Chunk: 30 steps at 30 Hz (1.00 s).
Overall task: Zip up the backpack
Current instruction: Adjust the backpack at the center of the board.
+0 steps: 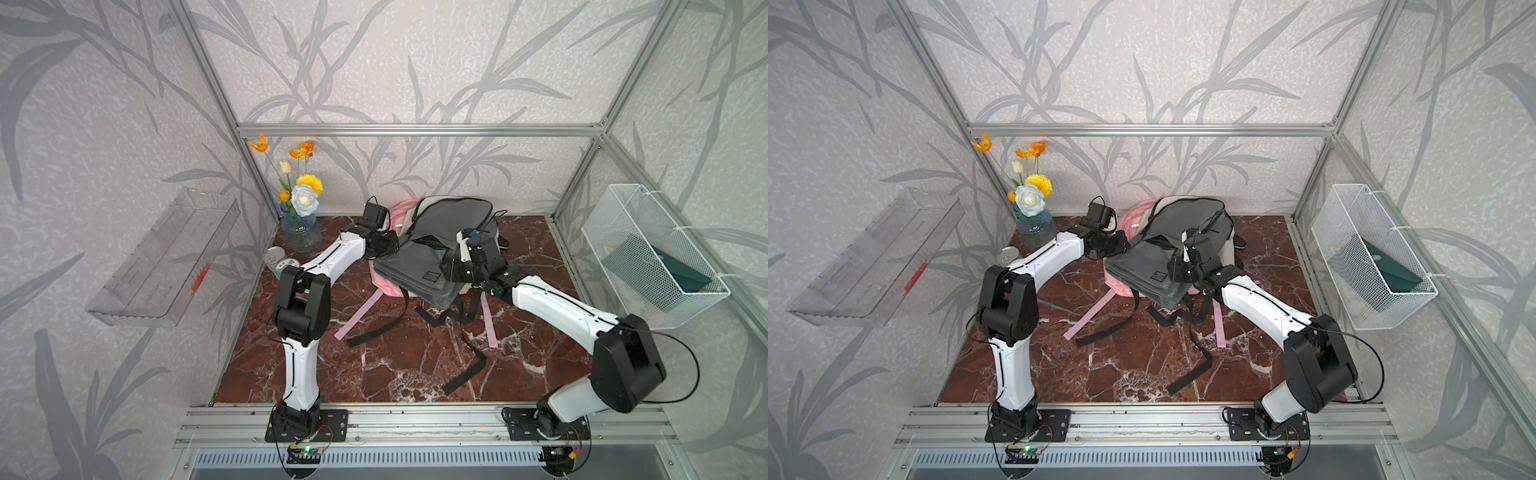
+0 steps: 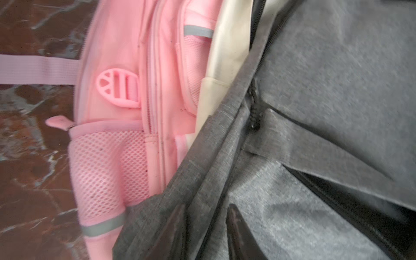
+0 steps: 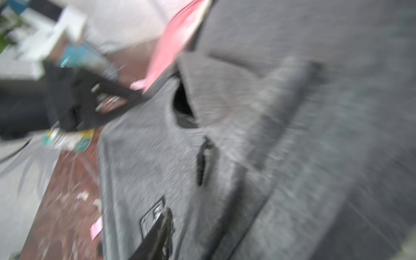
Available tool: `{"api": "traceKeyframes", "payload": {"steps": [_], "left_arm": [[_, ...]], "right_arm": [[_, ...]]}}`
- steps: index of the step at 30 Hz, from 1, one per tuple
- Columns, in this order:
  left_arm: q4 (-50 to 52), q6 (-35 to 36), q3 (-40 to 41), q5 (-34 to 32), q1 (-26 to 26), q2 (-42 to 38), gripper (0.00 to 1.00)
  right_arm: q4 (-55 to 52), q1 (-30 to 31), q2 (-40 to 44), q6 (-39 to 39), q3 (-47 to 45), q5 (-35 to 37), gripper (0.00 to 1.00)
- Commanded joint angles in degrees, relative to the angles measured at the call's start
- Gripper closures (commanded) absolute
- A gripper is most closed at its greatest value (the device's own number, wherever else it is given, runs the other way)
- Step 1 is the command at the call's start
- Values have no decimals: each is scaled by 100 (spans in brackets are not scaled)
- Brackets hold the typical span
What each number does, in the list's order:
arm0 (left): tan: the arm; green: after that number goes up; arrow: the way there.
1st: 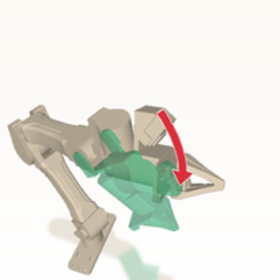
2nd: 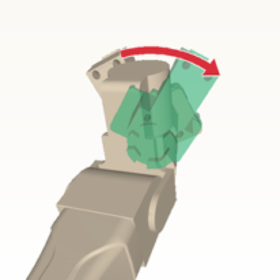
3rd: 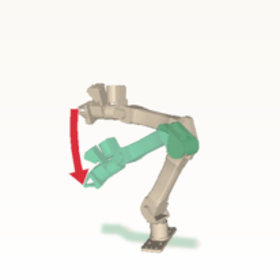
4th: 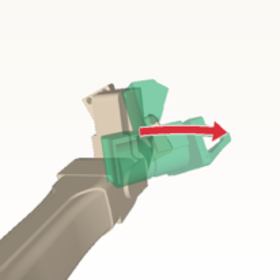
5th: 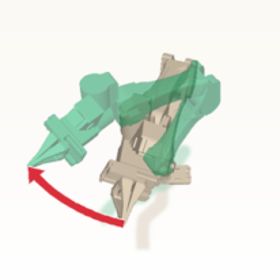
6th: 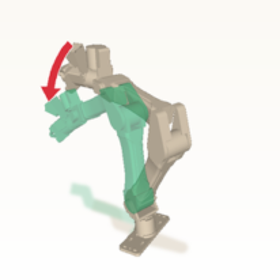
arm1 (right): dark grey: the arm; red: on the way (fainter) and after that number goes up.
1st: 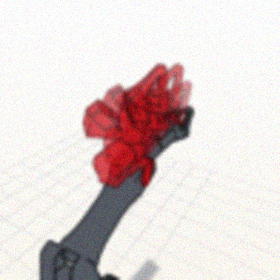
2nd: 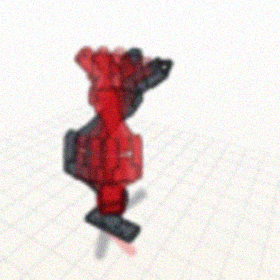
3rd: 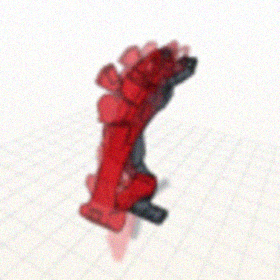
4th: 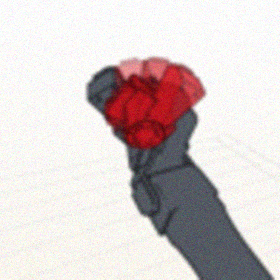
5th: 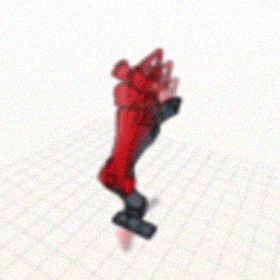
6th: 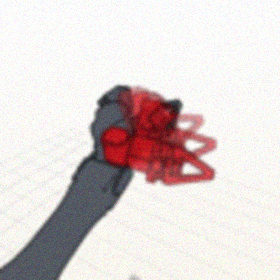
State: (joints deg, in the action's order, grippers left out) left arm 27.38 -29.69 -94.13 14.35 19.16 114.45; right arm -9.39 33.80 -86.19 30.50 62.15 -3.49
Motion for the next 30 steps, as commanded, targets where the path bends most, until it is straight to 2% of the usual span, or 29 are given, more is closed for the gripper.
{"api": "traceKeyframes", "payload": {"steps": [1,4,6,9,12,16,18,24,30], "left_arm": [[-5,-54,502,151,27,-734,65],[-33,-182,913,86,-216,-1089,60],[29,-225,1080,-54,-339,-1271,54],[234,-185,1198,-344,-413,-1545,45],[331,-207,1309,-484,-355,-1796,38],[280,-219,1645,-429,-210,-2087,36],[112,-182,1884,-214,-93,-2235,36],[-805,-187,2893,384,367,-2671,38],[-1664,-477,3708,702,746,-2932,45]], "right_arm": [[181,772,224,106,-127,229,54],[225,1347,218,181,-209,417,50],[126,1594,238,240,-195,605,43],[-250,1656,501,497,-210,1150,24],[-634,1490,1028,487,-352,1861,16],[-810,799,1539,558,-573,1520,15],[-739,654,1654,562,-684,1286,16],[-118,700,1428,1432,-989,357,19],[563,1108,823,1811,-1015,148,19]]}}
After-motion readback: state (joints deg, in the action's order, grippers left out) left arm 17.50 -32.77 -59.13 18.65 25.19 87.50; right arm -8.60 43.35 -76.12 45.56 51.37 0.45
